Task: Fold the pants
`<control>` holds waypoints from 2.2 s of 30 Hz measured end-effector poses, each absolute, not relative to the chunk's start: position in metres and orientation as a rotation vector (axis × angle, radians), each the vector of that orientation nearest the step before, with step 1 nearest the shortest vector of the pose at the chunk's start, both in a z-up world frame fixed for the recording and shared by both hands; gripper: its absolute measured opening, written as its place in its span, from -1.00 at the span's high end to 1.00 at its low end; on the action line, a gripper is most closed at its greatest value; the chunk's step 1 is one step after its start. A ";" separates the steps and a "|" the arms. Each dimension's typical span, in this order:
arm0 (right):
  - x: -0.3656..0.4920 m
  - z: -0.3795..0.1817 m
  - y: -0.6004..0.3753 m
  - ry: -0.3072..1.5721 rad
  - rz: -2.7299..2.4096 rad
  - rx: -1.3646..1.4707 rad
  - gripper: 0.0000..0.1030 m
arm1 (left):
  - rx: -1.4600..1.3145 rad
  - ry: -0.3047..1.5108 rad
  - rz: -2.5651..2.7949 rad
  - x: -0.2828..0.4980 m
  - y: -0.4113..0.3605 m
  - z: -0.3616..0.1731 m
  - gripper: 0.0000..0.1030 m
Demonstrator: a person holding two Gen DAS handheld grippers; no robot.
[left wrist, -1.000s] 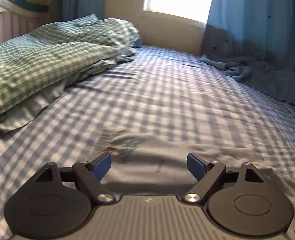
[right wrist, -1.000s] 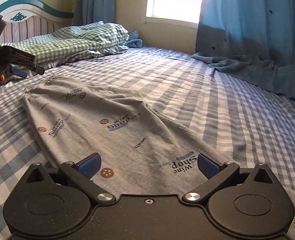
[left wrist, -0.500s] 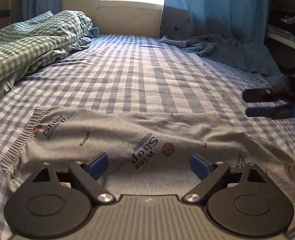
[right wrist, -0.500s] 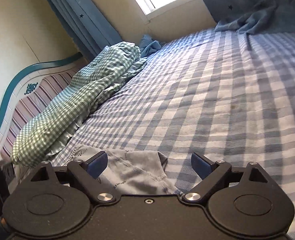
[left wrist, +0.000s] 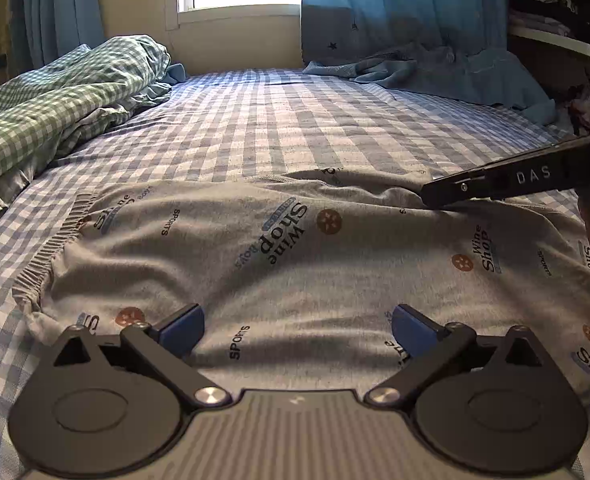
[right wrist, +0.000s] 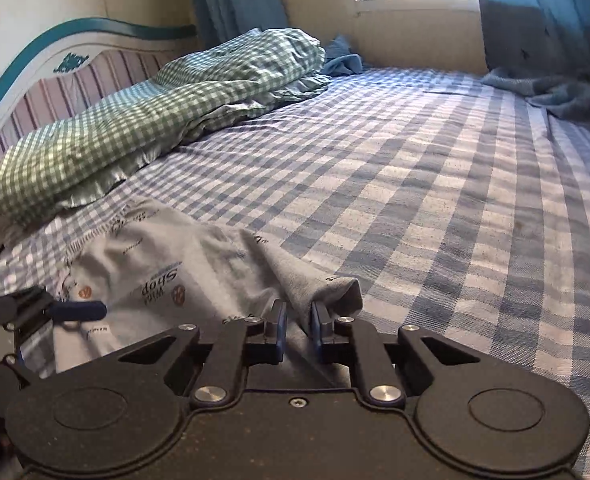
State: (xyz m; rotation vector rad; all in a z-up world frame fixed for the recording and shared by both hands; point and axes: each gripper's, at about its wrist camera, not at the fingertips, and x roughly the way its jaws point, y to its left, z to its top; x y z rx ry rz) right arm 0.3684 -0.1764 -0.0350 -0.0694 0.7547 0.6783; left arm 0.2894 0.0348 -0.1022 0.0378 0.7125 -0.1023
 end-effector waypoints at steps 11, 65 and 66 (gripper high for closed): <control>0.424 -0.044 -0.201 0.861 0.540 0.338 0.92 | 0.037 0.711 -0.102 0.288 0.035 -0.103 -0.99; 0.041 -0.049 -0.592 0.512 -0.235 0.614 -0.48 | 0.238 0.950 -0.715 0.300 -0.416 -0.076 -0.99; 0.041 -0.051 -0.594 0.502 -0.247 0.625 -0.37 | 0.276 0.946 -0.733 0.299 -0.429 -0.080 -0.99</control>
